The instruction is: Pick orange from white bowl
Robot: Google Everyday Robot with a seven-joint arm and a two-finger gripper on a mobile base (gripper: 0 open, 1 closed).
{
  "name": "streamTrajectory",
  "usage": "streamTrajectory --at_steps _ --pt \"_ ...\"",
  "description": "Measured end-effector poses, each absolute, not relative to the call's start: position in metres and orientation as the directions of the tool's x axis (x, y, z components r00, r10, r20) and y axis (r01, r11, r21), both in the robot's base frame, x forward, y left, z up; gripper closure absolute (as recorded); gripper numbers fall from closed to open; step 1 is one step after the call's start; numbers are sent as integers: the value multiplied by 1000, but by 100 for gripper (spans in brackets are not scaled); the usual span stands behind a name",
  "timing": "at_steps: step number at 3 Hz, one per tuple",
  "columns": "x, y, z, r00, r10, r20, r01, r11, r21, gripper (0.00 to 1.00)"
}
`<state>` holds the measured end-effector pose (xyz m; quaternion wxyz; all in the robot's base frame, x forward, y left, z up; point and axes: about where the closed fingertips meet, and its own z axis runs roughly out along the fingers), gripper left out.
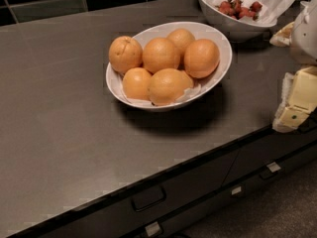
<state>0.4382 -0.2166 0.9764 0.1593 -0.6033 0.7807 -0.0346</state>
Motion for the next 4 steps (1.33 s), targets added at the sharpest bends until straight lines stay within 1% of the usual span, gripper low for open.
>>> streamTrajectory --at_steps 2,4 --pt "447 -210 981 -199 -961 -195 -932 247 -266 0" --pt "496 -165 1007 -45 -984 -172 -938 101 -332 0"
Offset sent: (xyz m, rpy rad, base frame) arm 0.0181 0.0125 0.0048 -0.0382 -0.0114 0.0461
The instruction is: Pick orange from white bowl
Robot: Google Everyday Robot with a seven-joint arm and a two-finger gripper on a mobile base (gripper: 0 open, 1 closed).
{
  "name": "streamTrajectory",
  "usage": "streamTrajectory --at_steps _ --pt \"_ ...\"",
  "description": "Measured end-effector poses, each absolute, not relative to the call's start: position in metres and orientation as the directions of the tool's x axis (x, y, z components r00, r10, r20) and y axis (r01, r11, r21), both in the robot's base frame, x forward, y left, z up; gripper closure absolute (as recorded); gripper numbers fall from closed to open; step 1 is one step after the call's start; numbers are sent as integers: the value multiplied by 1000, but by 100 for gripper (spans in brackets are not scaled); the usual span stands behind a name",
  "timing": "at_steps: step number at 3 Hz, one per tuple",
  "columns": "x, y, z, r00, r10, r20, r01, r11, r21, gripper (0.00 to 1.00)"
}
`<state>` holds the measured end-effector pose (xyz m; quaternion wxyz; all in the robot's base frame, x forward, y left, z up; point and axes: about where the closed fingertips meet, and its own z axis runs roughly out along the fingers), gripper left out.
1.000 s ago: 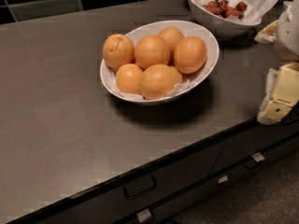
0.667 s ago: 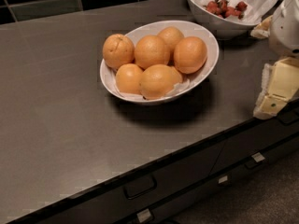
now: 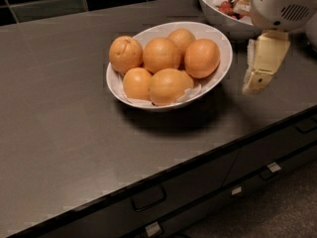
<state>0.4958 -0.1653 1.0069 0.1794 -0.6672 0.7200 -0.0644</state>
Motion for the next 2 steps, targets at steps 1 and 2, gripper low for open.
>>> streamTrajectory --at_steps 1,2 --pt "516 -147 1019 12 -984 -177 -930 54 -363 0" --pt "534 -142 1018 44 -971 -235 -932 45 -359 1"
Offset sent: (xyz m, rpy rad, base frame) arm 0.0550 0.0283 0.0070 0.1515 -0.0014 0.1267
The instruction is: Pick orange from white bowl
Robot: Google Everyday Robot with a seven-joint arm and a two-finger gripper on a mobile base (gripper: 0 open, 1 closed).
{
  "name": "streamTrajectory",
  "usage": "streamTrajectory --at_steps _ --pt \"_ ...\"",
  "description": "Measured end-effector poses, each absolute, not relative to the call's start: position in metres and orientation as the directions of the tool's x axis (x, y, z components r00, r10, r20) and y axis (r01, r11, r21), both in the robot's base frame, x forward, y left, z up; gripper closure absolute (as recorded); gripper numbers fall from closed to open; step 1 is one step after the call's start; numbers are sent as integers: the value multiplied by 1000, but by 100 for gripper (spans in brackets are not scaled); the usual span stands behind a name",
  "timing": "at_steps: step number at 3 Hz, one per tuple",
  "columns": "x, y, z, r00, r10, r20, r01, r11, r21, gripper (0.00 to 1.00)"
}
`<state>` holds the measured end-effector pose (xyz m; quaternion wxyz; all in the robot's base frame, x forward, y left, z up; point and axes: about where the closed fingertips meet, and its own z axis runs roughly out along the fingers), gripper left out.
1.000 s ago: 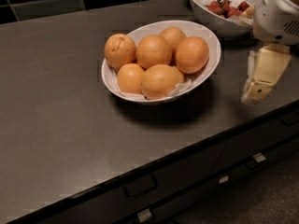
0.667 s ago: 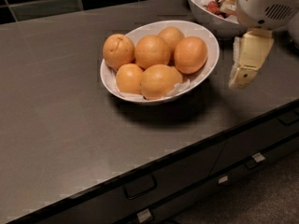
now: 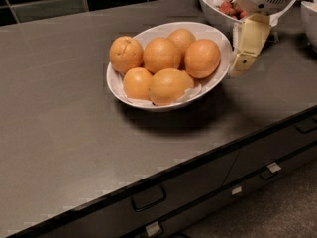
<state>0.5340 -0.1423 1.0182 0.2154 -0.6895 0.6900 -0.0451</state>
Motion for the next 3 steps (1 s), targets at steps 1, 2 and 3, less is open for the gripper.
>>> streamTrajectory --at_steps 1,2,3 --pt "545 -137 1017 71 -957 -282 -940 31 -340 0" --pt "549 -137 1016 69 -955 -289 -938 37 -345 1" --pt "556 -140 1008 60 -952 -299 -942 45 -333 15"
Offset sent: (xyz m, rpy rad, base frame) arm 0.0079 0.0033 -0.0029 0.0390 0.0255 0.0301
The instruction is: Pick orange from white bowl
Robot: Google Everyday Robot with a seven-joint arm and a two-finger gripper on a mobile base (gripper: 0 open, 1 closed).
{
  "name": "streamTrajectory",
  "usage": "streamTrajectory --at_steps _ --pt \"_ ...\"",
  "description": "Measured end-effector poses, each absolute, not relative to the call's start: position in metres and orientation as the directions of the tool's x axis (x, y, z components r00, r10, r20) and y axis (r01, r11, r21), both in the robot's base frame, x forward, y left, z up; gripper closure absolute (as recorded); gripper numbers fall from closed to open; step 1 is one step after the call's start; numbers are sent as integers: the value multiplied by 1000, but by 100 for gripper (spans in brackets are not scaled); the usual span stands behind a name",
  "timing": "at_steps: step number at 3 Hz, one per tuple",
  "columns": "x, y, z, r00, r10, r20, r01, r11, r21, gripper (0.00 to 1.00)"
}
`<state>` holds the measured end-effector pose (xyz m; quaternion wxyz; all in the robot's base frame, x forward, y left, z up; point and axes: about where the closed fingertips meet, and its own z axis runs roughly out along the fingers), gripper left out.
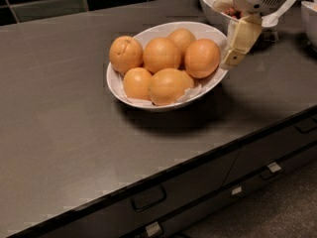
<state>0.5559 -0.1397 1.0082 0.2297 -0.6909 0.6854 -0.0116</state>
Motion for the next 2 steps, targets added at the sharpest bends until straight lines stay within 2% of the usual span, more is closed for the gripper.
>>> streamTrajectory --at_steps 2 --pt "568 -140 992 54 -948 -314 -953 45 -299 19"
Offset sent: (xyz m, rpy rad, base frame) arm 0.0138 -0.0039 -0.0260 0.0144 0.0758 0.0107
